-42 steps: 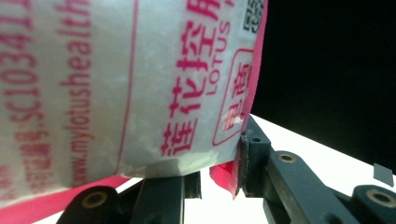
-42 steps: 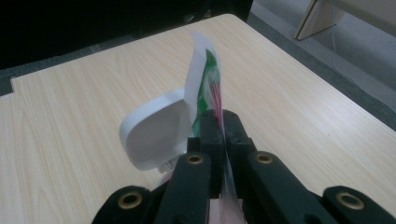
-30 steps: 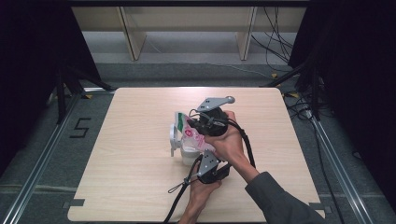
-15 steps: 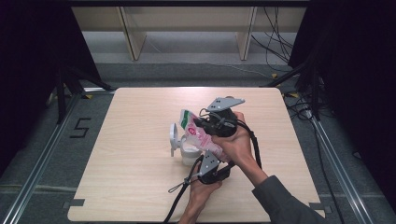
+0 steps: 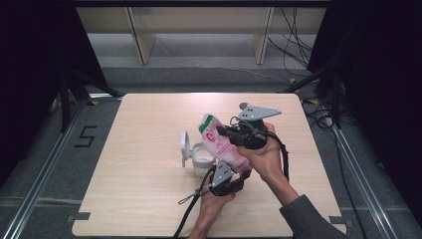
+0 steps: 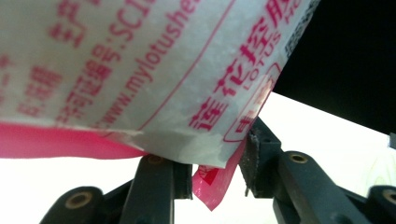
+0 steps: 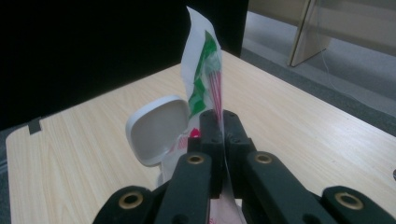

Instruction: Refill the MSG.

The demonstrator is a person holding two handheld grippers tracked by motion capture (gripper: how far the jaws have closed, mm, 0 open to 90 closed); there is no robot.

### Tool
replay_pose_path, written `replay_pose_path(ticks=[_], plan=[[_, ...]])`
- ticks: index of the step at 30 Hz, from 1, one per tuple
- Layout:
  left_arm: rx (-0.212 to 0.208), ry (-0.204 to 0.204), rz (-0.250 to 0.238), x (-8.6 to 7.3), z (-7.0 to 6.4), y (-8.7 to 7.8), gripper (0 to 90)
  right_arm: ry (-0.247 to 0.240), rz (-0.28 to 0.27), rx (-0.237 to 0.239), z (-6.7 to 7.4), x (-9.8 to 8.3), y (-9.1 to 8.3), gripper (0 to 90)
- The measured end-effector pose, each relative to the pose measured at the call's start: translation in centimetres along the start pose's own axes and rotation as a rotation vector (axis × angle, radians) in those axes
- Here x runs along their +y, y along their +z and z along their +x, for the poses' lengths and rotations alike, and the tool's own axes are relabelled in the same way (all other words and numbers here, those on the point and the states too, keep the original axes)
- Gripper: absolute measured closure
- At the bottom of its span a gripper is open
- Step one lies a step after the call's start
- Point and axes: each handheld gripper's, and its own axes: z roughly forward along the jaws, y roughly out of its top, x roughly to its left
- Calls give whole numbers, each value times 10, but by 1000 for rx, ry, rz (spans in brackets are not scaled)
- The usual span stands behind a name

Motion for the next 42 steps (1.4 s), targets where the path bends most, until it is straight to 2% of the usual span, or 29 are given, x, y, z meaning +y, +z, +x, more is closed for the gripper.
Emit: replay_pose_path(ticks=[1,2,4,5,8,9,11,12,13,14,16,19,20,21,22,23,24,25,26,27,28,29,32,33,36,38,39,41,42], plan=[[-5,2,6,0,0,0,661,8,1,6,-1,-1,-2,900],[-7,7,11,1,1,0,653,-14,-15,6,-3,-2,-4,900],[-9,12,18,0,2,0,651,15,-21,4,-3,-4,-8,900],[-7,4,26,0,2,0,644,7,-26,1,-6,-5,-10,900],[-9,4,39,0,2,0,626,37,-36,-7,-10,-8,-16,900],[-8,1,42,0,1,0,615,25,-47,-4,-12,-9,-17,900],[-11,-5,50,1,1,0,585,40,-62,0,-14,-11,-20,900],[-13,-5,56,1,1,0,579,70,-54,-12,-12,-12,-23,900],[-30,-8,50,1,2,1,571,43,-65,3,-15,-13,-23,900],[-29,-17,50,1,2,1,558,56,-65,-12,-15,-15,-25,900],[-7,-17,61,2,1,0,530,66,-85,-9,-18,-18,-27,900],[-3,-13,63,2,3,-1,523,95,-89,-11,-19,-23,-31,900],[-2,-14,66,2,3,-1,511,91,-100,-8,-21,-24,-32,900],[0,-14,66,2,2,-1,502,117,-101,-20,-20,-26,-34,900],[3,-11,65,2,2,-1,500,94,-111,-26,-23,-28,-34,900],[3,-12,64,2,2,-1,493,113,-118,-23,-23,-30,-35,900],[1,-17,62,2,2,-1,481,99,-126,-16,-25,-31,-35,900],[-3,-21,61,2,2,-2,465,122,-122,-28,-24,-33,-37,900],[-15,-22,53,2,3,-1,447,121,-130,-25,-26,-34,-38,900],[3,-25,63,3,1,-4,437,129,-142,-21,-27,-36,-38,900],[-11,-40,45,3,0,-4,433,127,-142,-35,-28,-38,-40,900],[-4,-43,50,3,0,-6,425,146,-146,-22,-27,-39,-40,900],[-8,-60,44,4,2,-11,415,166,-157,-39,-30,-44,-43,900],[-19,-54,41,4,4,-12,407,161,-164,-36,-32,-46,-44,900],[-10,-49,44,4,4,-21,403,180,-157,-57,-34,-53,-45,900],[-4,-41,49,5,4,-26,402,190,-162,-49,-36,-59,-45,900],[-9,-40,37,5,4,-28,403,176,-155,-54,-37,-61,-46,900],[2,-34,38,6,4,-34,403,180,-170,-60,-38,-67,-45,900],[-2,-29,34,7,4,-36,404,194,-174,-56,-39,-71,-46,900]])
